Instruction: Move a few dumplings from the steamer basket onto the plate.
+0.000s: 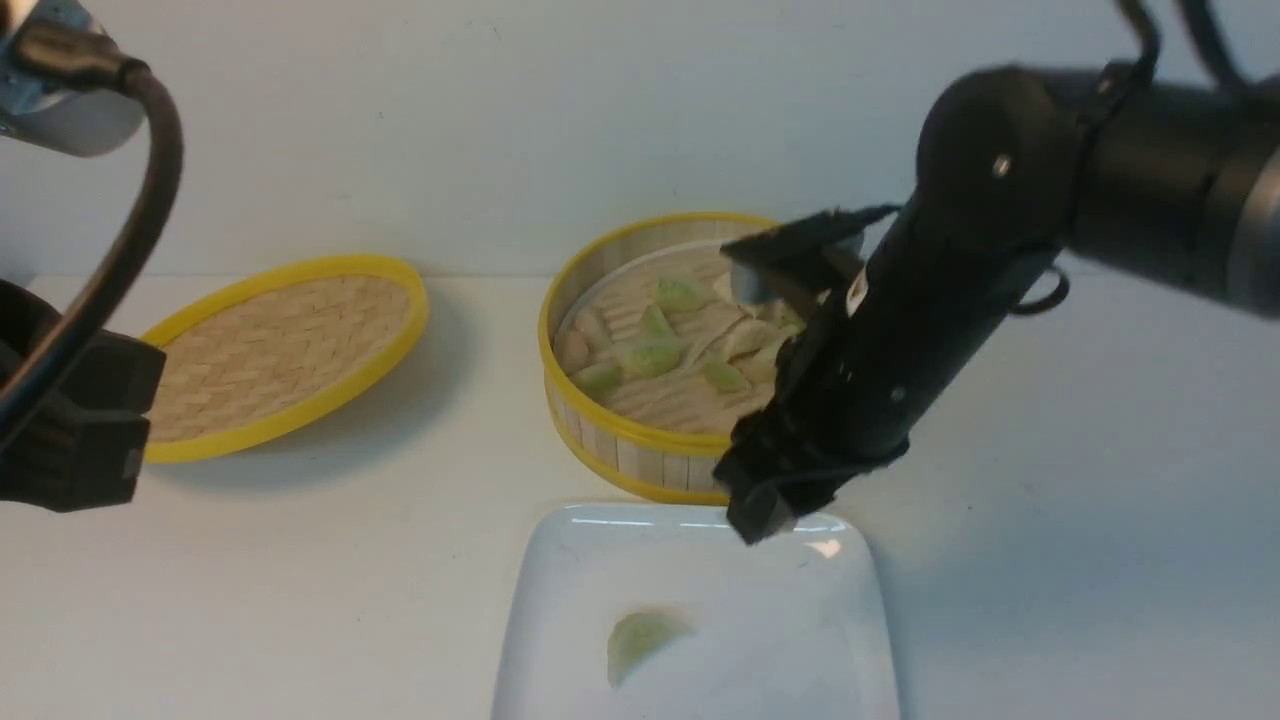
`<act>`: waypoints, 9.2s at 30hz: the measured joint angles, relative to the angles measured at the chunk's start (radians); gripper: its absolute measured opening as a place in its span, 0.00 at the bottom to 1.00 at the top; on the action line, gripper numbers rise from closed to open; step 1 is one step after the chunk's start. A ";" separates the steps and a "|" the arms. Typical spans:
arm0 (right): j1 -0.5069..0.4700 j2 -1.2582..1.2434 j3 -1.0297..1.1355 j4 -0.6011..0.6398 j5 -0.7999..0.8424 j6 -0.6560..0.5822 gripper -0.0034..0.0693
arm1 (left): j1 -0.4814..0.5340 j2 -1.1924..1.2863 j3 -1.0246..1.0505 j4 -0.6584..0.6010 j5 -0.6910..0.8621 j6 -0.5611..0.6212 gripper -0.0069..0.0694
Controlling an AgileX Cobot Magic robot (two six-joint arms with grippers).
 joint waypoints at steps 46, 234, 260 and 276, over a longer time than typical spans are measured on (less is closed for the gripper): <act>-0.041 0.488 -0.552 -0.296 -0.240 0.125 0.83 | 0.000 0.000 0.061 0.032 0.020 0.034 0.08; 0.011 -1.799 0.791 -0.635 -0.628 0.710 0.03 | 0.560 -0.898 1.217 -0.248 -0.780 0.358 0.08; 0.011 -1.799 0.791 -0.635 -0.629 0.703 0.03 | 0.560 -0.898 1.217 -0.248 -0.777 0.358 0.08; 0.010 -1.799 0.961 -0.234 -0.801 0.182 0.03 | 0.560 -0.898 1.217 -0.248 -0.777 0.358 0.08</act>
